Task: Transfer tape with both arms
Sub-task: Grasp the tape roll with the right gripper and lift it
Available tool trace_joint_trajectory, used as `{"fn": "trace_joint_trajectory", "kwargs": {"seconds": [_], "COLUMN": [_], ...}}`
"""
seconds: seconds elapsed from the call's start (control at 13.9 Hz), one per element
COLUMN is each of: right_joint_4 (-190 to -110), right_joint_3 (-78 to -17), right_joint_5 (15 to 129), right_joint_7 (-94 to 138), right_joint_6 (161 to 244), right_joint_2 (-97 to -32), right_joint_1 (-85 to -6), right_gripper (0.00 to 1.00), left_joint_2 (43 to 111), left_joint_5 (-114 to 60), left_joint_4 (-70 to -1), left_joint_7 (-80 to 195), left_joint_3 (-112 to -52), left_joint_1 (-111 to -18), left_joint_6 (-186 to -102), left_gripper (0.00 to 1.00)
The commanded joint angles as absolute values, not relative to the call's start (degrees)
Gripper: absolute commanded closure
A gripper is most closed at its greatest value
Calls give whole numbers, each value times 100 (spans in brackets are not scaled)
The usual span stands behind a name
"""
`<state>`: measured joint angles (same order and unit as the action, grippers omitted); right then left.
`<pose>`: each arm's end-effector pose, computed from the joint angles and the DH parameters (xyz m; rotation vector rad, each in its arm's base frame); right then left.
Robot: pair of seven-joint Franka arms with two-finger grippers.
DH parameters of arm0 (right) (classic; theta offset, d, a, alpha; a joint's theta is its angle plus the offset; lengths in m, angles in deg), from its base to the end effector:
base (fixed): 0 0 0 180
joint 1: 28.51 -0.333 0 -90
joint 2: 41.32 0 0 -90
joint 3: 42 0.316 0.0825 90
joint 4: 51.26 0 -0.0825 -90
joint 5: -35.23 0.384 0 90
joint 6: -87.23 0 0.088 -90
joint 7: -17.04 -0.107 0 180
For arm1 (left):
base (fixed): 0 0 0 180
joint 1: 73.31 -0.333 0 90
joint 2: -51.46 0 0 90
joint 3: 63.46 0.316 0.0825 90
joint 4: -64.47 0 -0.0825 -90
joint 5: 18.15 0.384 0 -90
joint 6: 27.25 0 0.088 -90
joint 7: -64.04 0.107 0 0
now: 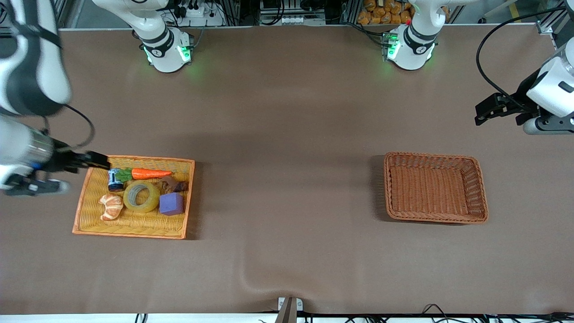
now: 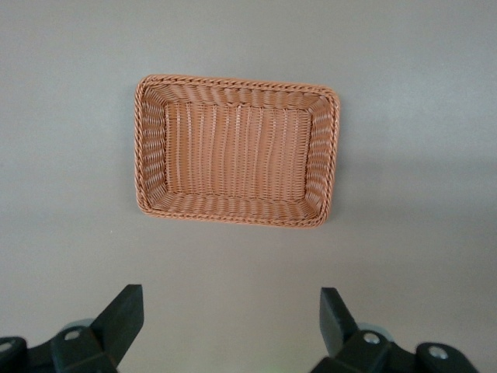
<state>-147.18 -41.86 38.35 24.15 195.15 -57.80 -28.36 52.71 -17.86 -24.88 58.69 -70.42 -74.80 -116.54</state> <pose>0.6346 0.0038 0.4291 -3.0786 -0.1619 0.1154 0.5573 -0.0520 0.6167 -3.1368 0.0033 0.0351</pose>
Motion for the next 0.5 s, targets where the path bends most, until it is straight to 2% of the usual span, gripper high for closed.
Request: {"fn": "trace_joint_trajectory", "kwargs": {"seconds": [0.0, 0.29, 0.36, 0.43], "right_joint_4": [-15294, -15794, -16013, -16137], "right_joint_3": [-4209, -4209, -4209, -4209], "right_joint_5": [4127, 4445, 4454, 4454], "right_joint_7": [3011, 3628, 3628, 3620], "right_joint_6": [20593, 21920, 22176, 22405], "right_joint_2": [-6239, -7109, -7155, -7156], "right_joint_1": [-2833, -2912, -2895, -2964], "right_gripper": [0, 0, 1, 12], "left_joint_2": [5243, 5365, 5427, 5497], "left_joint_5": [-1886, -1886, -1886, -1886], "left_joint_4": [-2526, -2588, -2596, -2597], "left_joint_7": [6043, 6034, 6034, 6034], "left_joint_3": [-7022, -7031, -7040, -7049], "left_joint_1": [-7507, -7480, -7480, -7480], "left_joint_6": [-11611, -11733, -11838, -11900], "left_gripper": [0, 0, 0, 0]}}
